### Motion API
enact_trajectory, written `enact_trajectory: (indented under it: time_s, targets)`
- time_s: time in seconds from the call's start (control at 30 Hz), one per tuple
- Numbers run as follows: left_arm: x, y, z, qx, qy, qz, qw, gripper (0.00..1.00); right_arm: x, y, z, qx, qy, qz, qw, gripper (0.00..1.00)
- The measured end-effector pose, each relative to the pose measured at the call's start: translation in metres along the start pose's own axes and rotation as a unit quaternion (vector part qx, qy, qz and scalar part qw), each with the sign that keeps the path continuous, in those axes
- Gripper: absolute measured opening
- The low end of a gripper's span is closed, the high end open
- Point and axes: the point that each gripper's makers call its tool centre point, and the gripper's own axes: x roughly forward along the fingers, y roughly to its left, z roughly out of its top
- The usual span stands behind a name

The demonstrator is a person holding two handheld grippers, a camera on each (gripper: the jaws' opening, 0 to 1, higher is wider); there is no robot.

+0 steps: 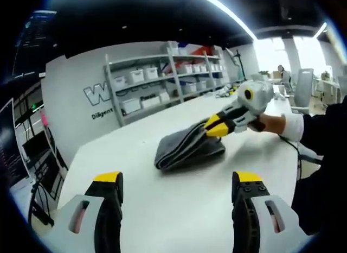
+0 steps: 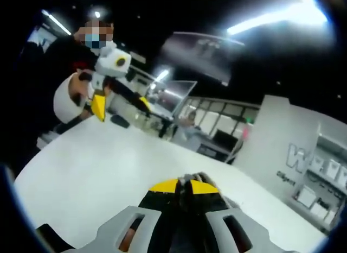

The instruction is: Open the folded towel by lifting each exposed corner and separating the folded layers until the towel lies flat within the target outline without major curled edges

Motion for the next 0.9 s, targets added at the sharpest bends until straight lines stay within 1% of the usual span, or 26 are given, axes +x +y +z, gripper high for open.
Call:
enact_trajectory:
  time_s: [0.23,0.3,0.4,0.53,0.77,0.9]
  targets:
    - [0.001,0.003,0.004,0.001,-0.011,0.009,0.9999,0.81,0.000,0.002,0.001,0.001,-0.002,0.004,1.0000,0.01]
    - [0.005,0.003,0.004,0.003,-0.016,0.011,0.9998,0.80,0.001,0.002,0.002,-0.001,-0.002,0.003,1.0000,0.01]
    - [0.009,0.001,0.005,0.006,-0.020,0.009,0.9998,0.80,0.001,0.003,0.002,-0.001,-0.002,0.004,1.0000,0.01]
    - [0.015,-0.002,0.011,0.011,-0.041,0.005,0.9991,0.78,0.000,0.002,0.003,-0.002,-0.004,0.001,1.0000,0.01]
    - [0.023,-0.006,0.012,0.016,-0.051,-0.002,0.9986,0.78,0.000,0.003,0.005,0.002,-0.006,0.004,1.0000,0.01]
    - [0.028,-0.008,0.014,0.012,-0.062,0.004,0.9980,0.79,0.000,0.004,0.006,0.002,-0.007,0.007,1.0000,0.01]
